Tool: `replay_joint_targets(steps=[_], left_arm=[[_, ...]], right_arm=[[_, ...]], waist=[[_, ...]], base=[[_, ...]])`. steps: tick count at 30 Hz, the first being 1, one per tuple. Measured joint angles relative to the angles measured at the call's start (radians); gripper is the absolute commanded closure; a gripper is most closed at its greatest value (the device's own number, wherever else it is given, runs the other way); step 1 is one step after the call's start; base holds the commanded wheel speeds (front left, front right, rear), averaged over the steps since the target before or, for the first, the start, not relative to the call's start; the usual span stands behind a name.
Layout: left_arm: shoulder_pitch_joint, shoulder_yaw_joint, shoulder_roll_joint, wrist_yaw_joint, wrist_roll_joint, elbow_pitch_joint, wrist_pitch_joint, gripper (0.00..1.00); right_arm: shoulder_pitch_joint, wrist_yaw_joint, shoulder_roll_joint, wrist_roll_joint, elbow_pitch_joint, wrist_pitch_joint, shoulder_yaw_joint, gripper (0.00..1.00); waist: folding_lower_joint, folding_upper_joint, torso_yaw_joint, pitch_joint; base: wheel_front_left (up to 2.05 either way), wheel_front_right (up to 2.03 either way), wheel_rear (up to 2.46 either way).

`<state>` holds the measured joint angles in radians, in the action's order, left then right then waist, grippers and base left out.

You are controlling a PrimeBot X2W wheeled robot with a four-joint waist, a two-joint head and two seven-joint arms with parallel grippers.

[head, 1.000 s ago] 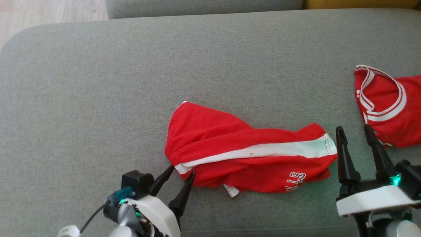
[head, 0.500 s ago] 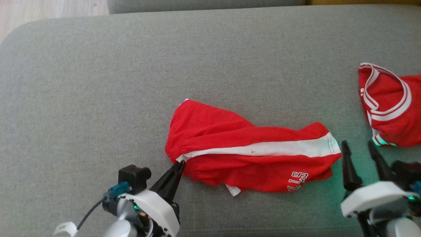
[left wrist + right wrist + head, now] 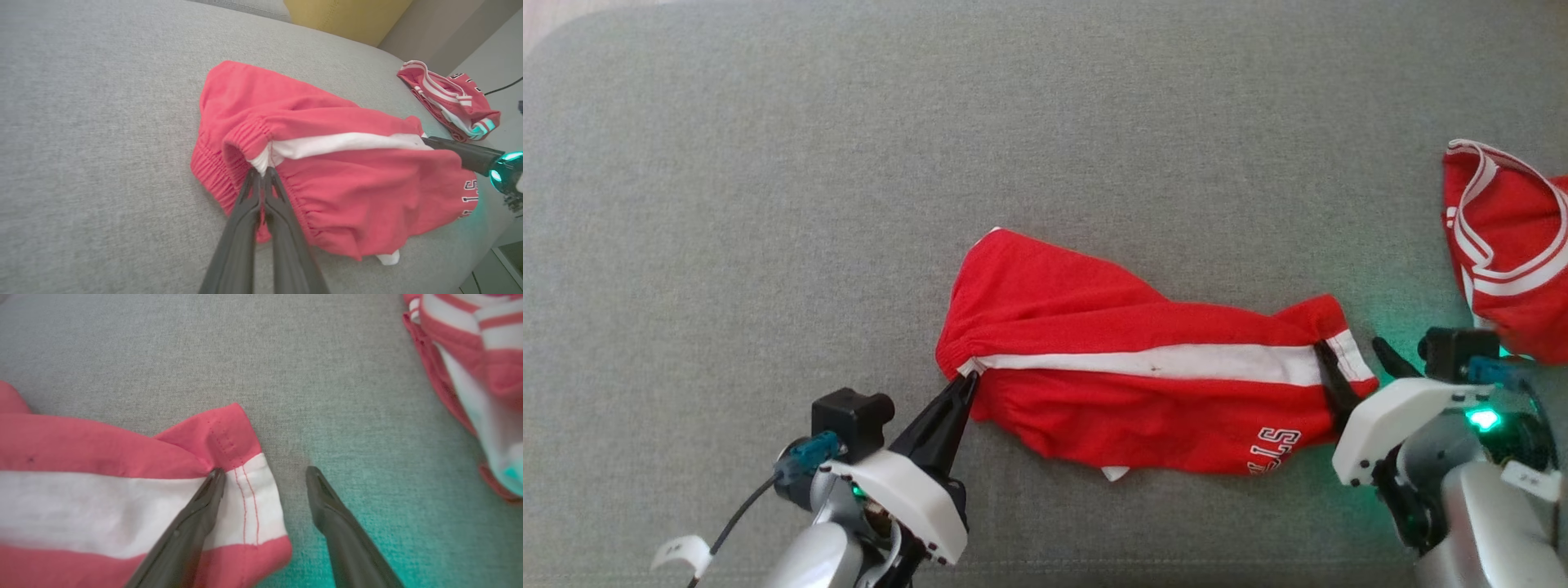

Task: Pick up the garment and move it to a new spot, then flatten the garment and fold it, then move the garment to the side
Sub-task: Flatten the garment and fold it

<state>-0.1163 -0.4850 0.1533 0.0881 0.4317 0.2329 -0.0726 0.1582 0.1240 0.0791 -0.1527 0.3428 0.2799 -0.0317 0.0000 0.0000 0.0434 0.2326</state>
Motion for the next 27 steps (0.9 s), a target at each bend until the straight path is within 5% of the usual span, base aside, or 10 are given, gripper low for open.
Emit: replay_joint_targets(steps=[2, 11, 27], left_arm=[[-0.001, 0.000, 0.000, 0.000, -0.005, 0.002, -0.009, 1.00], [-0.024, 0.018, 0.023, -0.033, -0.032, -0.043, -0.080, 1.00], [-0.281, 0.102, 0.128, -0.062, -0.116, -0.334, -0.035, 1.00]], right_arm=[[0.006, 0.000, 0.010, -0.018, 0.006, 0.014, 0.004, 1.00], [-0.010, 0.000, 0.017, -0.079, -0.095, -0.046, -0.011, 1.00], [0.137, 0.000, 0.059, -0.088, -0.684, -0.107, -0.064, 1.00]], waist=[[0.0000, 0.0000, 0.003, 0.003], [0.0000, 0.0000, 0.000, -0.015], [0.0000, 0.0000, -0.020, -0.100]], base=[[0.00, 0.00, 0.00], [0.00, 0.00, 0.00], [0.00, 0.00, 0.00]])
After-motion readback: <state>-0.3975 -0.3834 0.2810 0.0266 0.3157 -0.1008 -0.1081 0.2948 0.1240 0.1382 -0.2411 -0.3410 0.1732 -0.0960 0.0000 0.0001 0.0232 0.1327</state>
